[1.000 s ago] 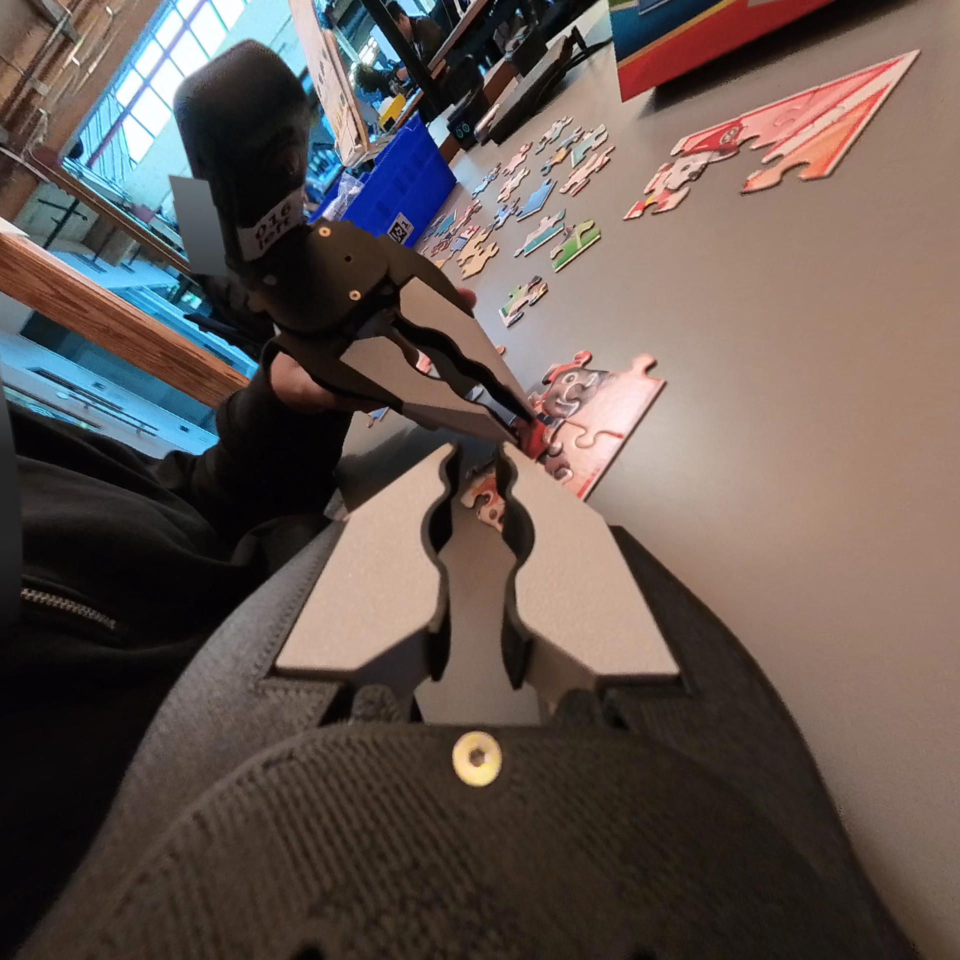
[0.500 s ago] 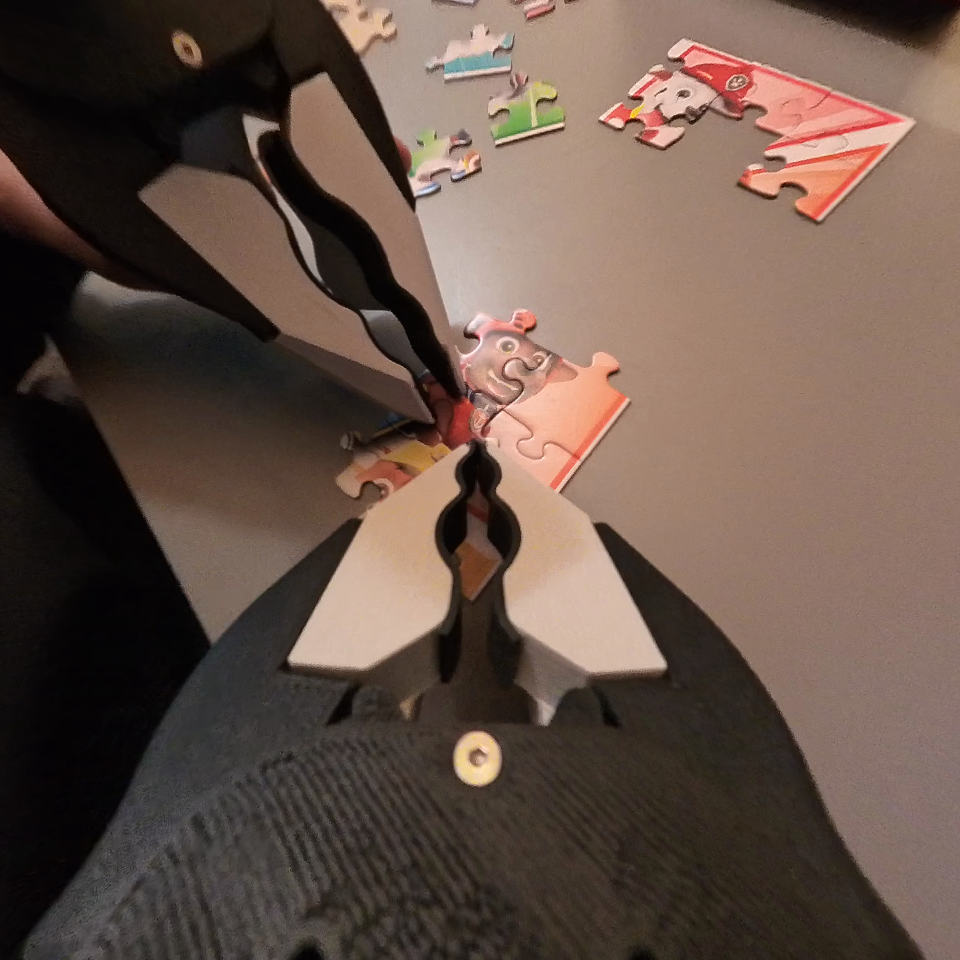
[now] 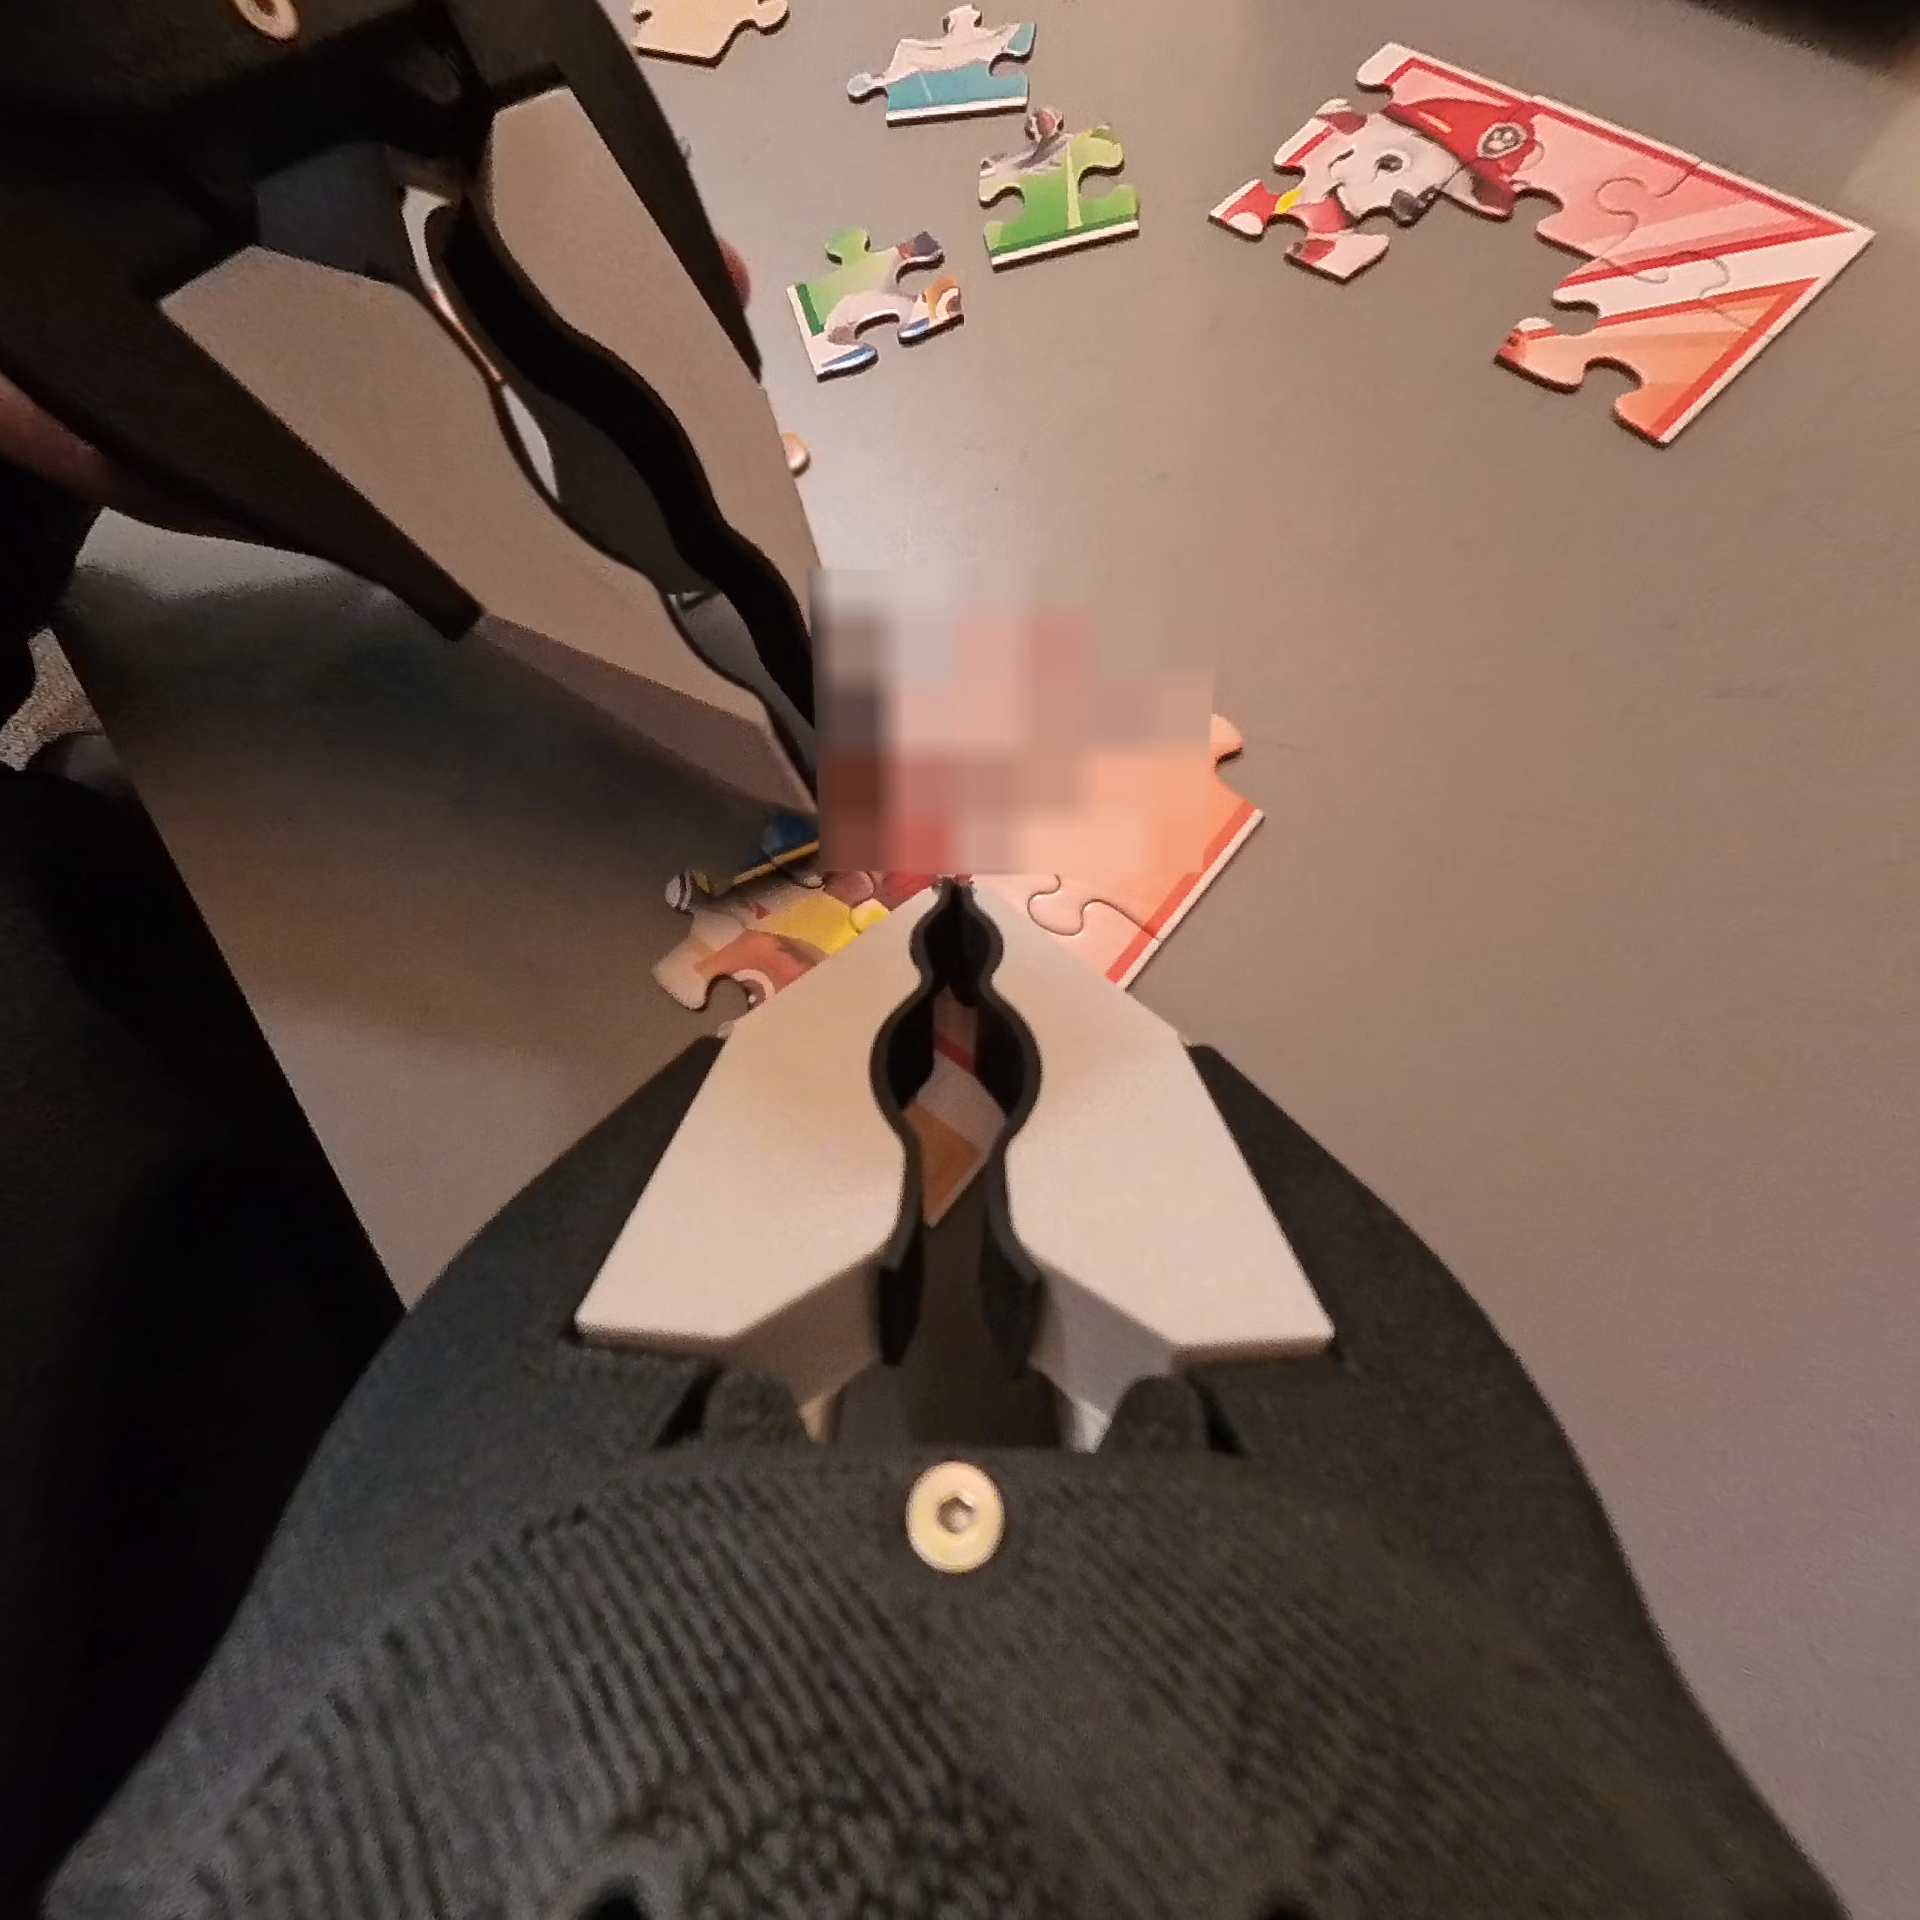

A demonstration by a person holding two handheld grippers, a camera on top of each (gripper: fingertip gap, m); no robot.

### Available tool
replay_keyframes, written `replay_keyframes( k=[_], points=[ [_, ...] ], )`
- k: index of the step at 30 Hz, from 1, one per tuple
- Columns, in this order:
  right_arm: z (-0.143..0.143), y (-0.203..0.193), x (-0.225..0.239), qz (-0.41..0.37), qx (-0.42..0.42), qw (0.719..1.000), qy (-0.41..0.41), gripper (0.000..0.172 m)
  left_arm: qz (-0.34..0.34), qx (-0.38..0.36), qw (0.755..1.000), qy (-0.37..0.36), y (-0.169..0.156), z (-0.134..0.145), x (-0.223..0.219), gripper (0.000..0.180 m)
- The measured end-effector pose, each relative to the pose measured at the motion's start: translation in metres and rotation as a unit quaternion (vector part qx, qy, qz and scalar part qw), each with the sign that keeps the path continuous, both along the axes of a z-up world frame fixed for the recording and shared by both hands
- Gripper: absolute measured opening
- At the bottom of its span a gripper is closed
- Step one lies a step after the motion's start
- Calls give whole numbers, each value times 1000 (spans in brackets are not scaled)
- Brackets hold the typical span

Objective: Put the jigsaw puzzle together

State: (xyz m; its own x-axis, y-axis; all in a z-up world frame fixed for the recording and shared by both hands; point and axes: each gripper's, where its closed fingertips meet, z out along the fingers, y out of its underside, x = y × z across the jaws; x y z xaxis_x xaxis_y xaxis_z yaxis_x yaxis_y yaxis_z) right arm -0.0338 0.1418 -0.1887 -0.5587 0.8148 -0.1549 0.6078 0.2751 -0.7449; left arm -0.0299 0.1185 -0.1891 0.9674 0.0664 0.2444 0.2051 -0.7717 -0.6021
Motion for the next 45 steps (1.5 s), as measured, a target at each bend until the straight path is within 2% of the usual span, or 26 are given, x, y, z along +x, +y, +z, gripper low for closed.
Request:
replay_keyframes(
  k=[8, 11, 14, 25, 30, 34, 38, 42, 45],
  points=[
    [2, -1, -3, -2, 2, 1000, 7, 0, 7, 5, 1000, 0, 1, -3, 0, 0],
    [10, -12, -3, 16, -26, 999, 21, 0, 8, 4, 1000, 0, 1, -3, 0, 0],
    [-1, -10, -3, 18, 3, 1000, 1, 0, 9, 3, 1000, 3, 1, -4, 0, 0],
    [-1, -8, -16, 4, 32, 999, 24, 0, 22, -1, 1000, -5, 0, -4, 0, 0],
    [0, -10, -8, 23, 5, 1000, 3, 0, 26, 2, 1000, -8, 0, -4, 0, 0],
    [0, 6, -18, -19, 24, 999, 16, 0, 23, 2, 1000, -8, 0, -4, 0, 0],
    [0, 16, -16, -24, 48, 998, 23, 0, 13, -4, 1000, -9, 1, -3, -1, 0],
    [1, 25, -12, -31, 31, 999, 12, 0, 21, -2, 1000, 11, 5, -4, -15, 0],
    [0, 32, -11, -41, 10, 999, 5, 0, 17, -3, 1000, 0, 9, -3, -18, 0]
  ],
)
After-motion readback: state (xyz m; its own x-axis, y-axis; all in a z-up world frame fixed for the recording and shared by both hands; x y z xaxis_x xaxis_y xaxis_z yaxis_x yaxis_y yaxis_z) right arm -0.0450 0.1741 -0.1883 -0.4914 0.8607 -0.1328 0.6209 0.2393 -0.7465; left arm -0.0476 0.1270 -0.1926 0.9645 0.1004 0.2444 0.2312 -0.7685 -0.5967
